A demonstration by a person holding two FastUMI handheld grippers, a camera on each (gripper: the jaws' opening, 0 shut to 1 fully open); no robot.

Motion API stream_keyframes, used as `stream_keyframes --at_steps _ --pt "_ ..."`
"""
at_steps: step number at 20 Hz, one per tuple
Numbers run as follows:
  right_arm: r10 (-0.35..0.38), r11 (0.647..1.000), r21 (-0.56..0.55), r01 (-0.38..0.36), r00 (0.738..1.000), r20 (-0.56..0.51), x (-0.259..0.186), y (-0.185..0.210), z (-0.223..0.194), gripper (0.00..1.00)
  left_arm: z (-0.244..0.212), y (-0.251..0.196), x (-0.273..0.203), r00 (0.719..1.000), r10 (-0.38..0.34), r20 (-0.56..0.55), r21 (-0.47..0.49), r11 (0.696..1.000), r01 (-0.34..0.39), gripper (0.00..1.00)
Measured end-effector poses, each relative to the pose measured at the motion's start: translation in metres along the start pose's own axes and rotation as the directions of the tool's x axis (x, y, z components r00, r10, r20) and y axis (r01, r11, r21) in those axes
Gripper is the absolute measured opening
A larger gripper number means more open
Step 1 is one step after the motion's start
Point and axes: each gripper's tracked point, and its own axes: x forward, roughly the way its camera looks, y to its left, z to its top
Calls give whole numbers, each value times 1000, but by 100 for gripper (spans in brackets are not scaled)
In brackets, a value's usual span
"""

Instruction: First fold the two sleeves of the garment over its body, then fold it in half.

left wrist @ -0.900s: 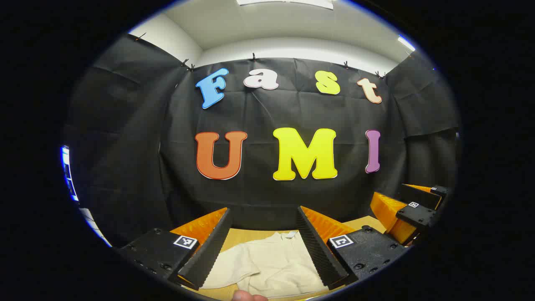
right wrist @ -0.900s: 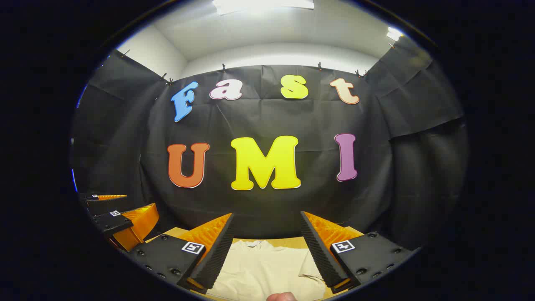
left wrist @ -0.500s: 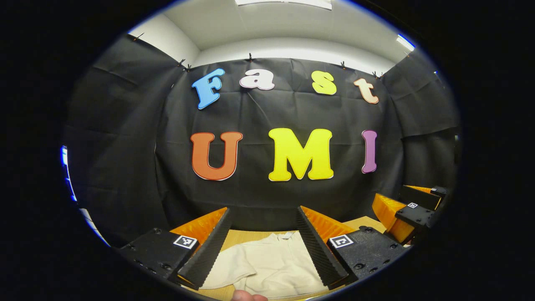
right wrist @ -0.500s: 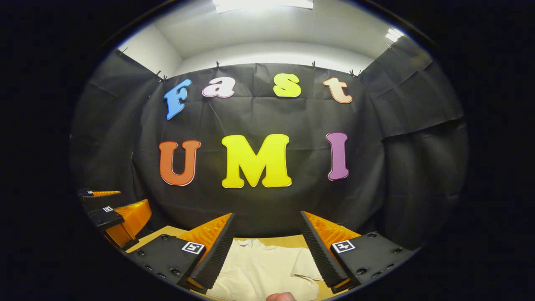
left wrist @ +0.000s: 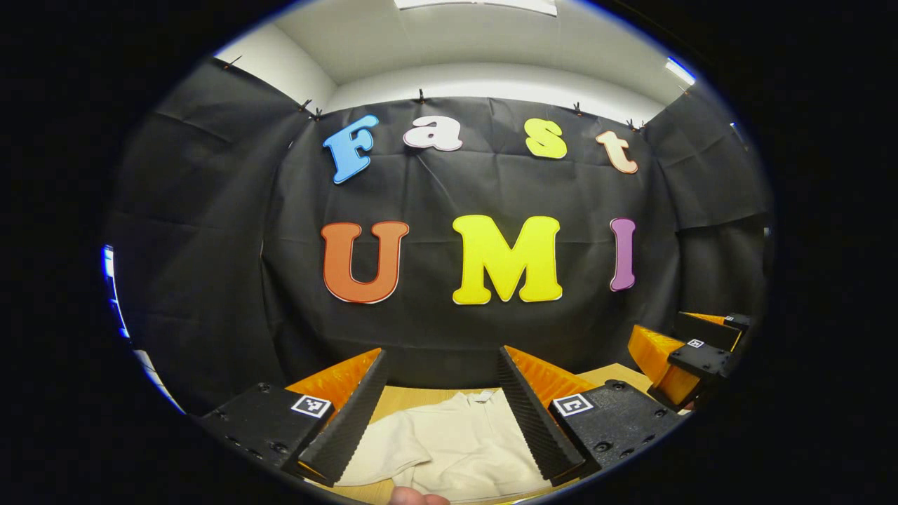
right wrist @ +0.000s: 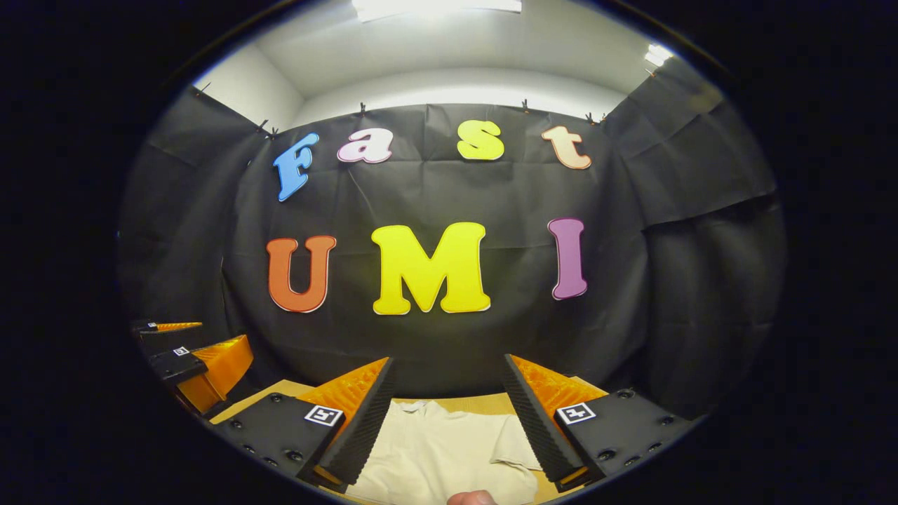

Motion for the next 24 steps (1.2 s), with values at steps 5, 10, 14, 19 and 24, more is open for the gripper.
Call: stream_keyframes --at_steps 5,10,14,19,24 --pt "12 1000 -14 -11 1000 21 5 -4 9 94 0 -1 -1 1000 -2 7 -15 1000 2 99" --pt "10 1000 -5 -10 1000 -7 8 -16 -2 94 -4 -13 5 1000 -17 -5 -13 1000 17 98" --pt "3 1000 2 -3 999 -41 10 -36 -17 94 -19 -35 7 997 -64 -38 -29 998 63 98" --pt "-22 1000 -8 21 995 -93 7 -86 -30 94 -30 -55 10 995 -87 -48 1 996 88 99" --pt "-55 998 -53 46 981 -184 -11 -165 -56 94 -54 -92 10 983 -153 -104 -20 988 152 98"
